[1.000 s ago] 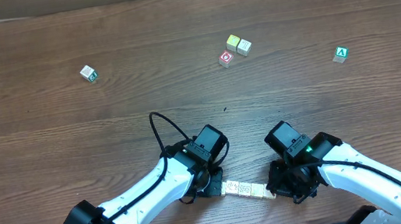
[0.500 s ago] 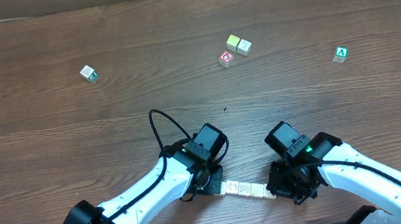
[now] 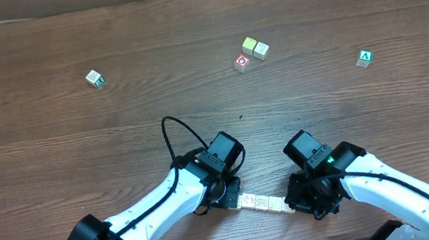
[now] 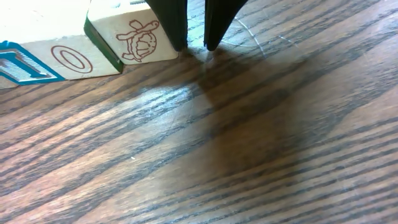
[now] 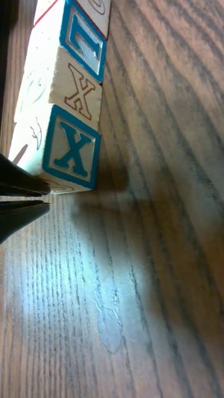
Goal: Flip 5 blocks
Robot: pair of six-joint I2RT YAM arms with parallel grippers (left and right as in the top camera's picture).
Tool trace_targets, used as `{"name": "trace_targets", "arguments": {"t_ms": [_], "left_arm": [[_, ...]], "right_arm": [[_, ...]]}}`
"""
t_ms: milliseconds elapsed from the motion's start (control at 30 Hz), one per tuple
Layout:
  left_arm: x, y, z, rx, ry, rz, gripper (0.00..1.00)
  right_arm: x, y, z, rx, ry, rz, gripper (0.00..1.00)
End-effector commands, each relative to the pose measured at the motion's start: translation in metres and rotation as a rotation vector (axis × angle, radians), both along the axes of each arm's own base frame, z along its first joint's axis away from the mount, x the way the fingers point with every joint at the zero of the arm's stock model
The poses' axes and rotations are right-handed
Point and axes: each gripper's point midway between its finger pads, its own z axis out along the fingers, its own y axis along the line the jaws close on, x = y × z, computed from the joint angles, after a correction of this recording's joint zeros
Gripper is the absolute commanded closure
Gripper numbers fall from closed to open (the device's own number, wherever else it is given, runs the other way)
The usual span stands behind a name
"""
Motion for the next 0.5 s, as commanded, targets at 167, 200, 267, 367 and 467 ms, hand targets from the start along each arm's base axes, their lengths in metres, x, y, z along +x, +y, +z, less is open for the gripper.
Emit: {"name": "trace_targets", "arguments": {"t_ms": [167, 200, 267, 367, 467], "left_arm": [[-0.0029, 0.0016, -0.0034, 0.000, 0.014, -0.019, 0.96], [-0.0029, 0.0016, -0.0034, 0.000, 0.014, -0.019, 0.96], [-0.0028, 0.0015, -0.0034, 0.000, 0.014, -0.020, 0.96], [-0.0023, 0.0021, -0.0035, 0.004, 0.010, -0.023, 0.96], [-0.0018, 0.0026, -0.0035, 0.007, 0.007, -0.023, 0.96]], "right_arm": [[-0.0032, 0.0025, 0.0016, 0.015, 0.010, -0.001, 0.94], [-0.0033, 0.0025, 0.0016, 0.014, 0.011, -0.002, 0.94], [-0.0032, 0.0026, 0.0016, 0.015, 0.010, -0.002, 0.94], [-0.0035, 0.0028, 0.0017, 0.016, 0.012, -0.003, 0.94], [-0.0042, 0.0040, 0.0022, 0.023, 0.018, -0.006, 0.94]]}}
